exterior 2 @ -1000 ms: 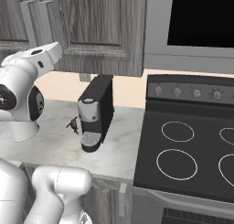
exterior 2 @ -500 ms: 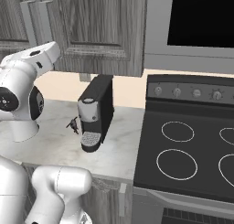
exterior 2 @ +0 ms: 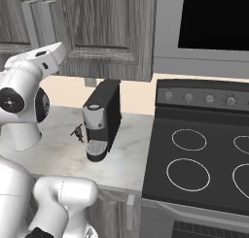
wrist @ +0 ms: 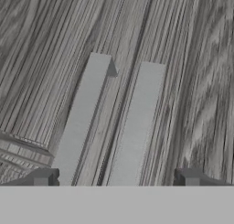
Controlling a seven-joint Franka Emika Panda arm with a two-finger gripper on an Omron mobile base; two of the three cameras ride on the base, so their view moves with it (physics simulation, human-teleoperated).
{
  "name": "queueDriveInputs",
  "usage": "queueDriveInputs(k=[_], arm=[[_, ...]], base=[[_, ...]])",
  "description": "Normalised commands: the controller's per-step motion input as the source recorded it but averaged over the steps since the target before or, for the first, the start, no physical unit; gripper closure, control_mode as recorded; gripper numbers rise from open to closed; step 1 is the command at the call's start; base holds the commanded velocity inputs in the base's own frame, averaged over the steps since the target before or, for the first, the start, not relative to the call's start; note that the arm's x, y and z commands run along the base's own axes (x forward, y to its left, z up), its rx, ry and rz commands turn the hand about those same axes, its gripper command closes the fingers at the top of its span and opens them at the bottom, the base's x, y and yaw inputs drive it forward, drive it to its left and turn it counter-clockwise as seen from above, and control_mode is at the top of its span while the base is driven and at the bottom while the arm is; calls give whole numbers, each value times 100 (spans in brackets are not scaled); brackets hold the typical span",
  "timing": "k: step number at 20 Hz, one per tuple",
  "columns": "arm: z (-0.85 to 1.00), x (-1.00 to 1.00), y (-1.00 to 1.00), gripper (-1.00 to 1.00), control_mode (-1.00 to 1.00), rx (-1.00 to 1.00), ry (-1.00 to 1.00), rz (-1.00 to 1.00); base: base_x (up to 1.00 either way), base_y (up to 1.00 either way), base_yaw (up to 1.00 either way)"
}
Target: Retrieve the bowl from the cabinet, then place the raw meat into the bowl to avoid contamination.
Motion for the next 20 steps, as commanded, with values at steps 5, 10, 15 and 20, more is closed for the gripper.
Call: queueDriveInputs(k=[5, 10, 15, 20], arm=[[0, 22, 0, -100, -100, 0, 0, 0], [0, 19, 0, -100, -100, 0, 0, 0], [-1, 17, 0, -100, -100, 0, 0, 0], [-2, 16, 0, -100, -100, -1, -1, 0]], base=[[0, 0, 0], [0, 0, 0], [0, 0, 0], [0, 0, 0]])
